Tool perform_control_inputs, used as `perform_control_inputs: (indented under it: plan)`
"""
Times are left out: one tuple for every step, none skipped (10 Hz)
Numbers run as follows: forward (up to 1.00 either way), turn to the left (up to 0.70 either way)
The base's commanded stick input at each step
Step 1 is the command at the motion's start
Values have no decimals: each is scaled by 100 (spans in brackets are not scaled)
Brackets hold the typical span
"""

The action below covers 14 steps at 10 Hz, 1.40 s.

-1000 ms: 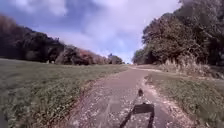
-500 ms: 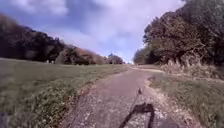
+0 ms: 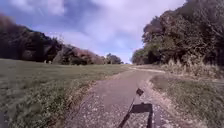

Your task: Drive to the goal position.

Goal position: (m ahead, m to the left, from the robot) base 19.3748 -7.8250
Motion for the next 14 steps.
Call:
perform_control_inputs:
  plan:
    - [70,-14]
    - [70,-14]
    - [70,-14]
    - [70,-14]
    - [70,-14]
    - [70,-14]
    - [70,-14]
    - [70,-14]
    - [70,-14]
    - [70,-14]
    - [70,-14]
    - [70,-14]
    - [70,-14]
    - [70,-14]
